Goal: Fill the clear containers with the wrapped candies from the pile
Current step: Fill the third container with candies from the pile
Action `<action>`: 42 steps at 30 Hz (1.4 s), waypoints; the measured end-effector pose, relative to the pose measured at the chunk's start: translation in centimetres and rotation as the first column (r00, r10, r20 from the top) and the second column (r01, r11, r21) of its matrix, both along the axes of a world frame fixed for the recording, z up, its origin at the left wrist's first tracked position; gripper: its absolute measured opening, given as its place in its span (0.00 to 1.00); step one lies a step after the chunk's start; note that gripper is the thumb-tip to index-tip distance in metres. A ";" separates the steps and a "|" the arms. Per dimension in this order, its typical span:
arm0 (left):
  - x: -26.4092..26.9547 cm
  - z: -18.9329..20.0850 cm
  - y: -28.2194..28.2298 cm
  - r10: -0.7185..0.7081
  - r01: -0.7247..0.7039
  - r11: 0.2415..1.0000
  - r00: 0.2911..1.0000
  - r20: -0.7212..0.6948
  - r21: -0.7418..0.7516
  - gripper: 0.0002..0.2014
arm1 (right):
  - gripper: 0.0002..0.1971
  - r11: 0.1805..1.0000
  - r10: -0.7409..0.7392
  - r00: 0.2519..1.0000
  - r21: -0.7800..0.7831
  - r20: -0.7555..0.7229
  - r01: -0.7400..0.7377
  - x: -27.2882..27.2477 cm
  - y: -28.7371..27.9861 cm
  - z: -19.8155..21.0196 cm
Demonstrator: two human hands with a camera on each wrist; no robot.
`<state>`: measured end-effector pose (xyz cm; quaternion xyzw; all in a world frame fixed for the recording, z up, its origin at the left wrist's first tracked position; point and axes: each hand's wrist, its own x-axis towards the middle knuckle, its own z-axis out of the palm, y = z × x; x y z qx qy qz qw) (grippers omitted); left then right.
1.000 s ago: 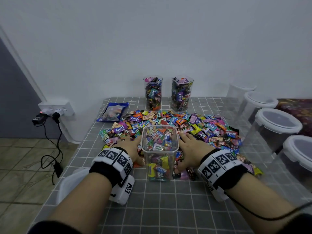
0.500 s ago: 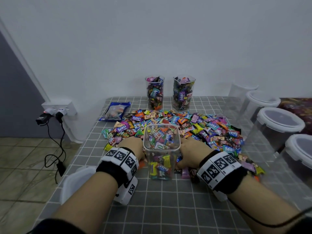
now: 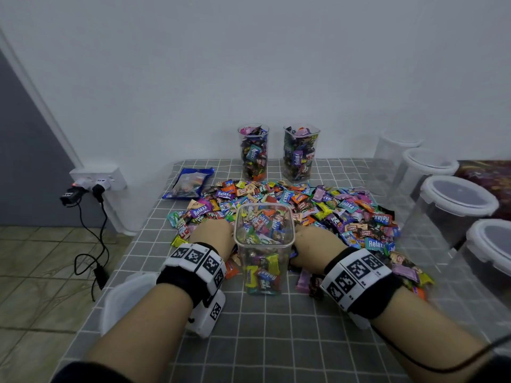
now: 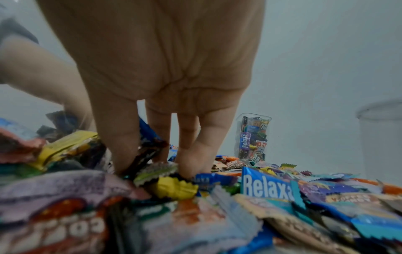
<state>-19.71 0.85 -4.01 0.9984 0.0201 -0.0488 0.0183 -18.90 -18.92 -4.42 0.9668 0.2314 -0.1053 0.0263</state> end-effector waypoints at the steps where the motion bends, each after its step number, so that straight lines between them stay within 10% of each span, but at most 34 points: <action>1: -0.1 0.1 -0.1 -0.001 0.001 1.000 1.000 0.007 -0.006 0.12 | 0.16 1.000 0.002 1.000 0.007 0.003 -0.002 0.0 0.0 0.1; 15: -0.4 0.4 -0.1 -0.031 0.031 1.000 0.996 0.085 -0.001 0.13 | 0.05 0.984 -0.146 0.989 0.106 -0.013 0.146 0.4 -0.5 0.5; 29: -0.2 0.0 -0.4 -0.058 0.059 0.998 0.990 0.127 -0.004 0.14 | 0.43 0.994 -0.103 0.983 -0.048 -0.150 0.097 0.5 -1.4 -0.1; 37: -0.1 0.0 -0.2 -0.060 0.065 0.997 0.990 0.131 -0.030 0.14 | 0.15 0.998 -0.062 0.996 0.004 -0.066 0.062 0.1 0.1 0.0; 42: -0.1 0.0 -0.1 -0.061 0.065 0.998 0.990 0.126 -0.027 0.14 | 0.15 0.993 -0.104 0.993 0.048 -0.050 0.106 0.1 -0.3 0.5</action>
